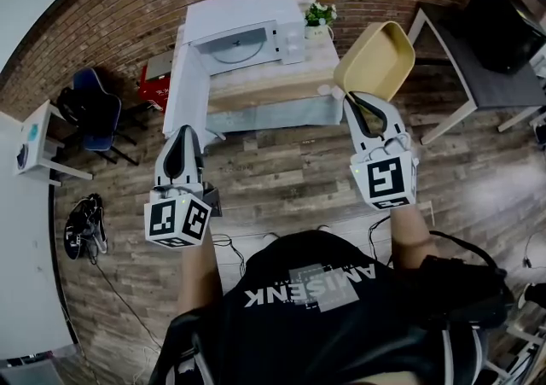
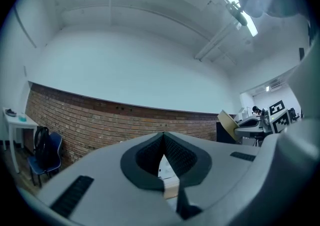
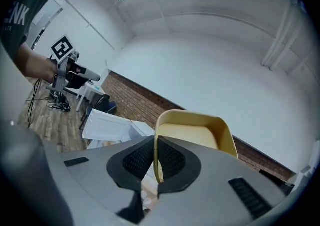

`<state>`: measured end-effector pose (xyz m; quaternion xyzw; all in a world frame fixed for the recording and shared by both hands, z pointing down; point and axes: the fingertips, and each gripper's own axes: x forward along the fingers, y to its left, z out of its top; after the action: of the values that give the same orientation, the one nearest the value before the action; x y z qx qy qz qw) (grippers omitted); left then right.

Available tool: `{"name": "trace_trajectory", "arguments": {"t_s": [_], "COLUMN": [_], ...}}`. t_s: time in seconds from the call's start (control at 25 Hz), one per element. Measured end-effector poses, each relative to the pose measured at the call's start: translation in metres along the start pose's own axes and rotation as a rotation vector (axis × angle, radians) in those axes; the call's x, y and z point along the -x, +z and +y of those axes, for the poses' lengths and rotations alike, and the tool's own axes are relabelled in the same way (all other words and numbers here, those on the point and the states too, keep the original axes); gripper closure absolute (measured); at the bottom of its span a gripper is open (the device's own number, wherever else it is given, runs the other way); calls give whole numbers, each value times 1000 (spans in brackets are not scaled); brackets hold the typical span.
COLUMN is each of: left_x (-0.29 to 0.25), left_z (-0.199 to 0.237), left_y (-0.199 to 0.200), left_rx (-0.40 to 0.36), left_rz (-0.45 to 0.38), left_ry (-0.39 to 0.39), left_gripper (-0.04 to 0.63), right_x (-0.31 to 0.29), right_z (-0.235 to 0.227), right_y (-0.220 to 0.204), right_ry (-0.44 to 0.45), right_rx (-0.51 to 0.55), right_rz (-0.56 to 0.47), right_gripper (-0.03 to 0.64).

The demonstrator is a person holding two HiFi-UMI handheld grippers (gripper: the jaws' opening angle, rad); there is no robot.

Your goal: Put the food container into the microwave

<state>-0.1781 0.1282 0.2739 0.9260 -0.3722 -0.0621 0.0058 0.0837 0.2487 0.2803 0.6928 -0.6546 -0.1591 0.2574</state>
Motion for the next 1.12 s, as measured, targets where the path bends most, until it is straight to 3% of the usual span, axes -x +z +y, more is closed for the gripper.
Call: {"name": "trace_trajectory", "arguments": {"t_s": [0.72,1.12], "left_x": [-14,-33], "left_z": [-63,-95], "left_y": [-12,-30], "left_rx": [-38,-62], "left_rz": [40,78], "left_ry": [-10,9], "left_gripper": [583,583], "right_x": [32,27], "right_z": [-30,-57], "right_y": [-28,-63], "right_ry": [28,47], "right_rx": [-20,-47], "right_rz": [-51,-85], "right_gripper": [568,567]}}
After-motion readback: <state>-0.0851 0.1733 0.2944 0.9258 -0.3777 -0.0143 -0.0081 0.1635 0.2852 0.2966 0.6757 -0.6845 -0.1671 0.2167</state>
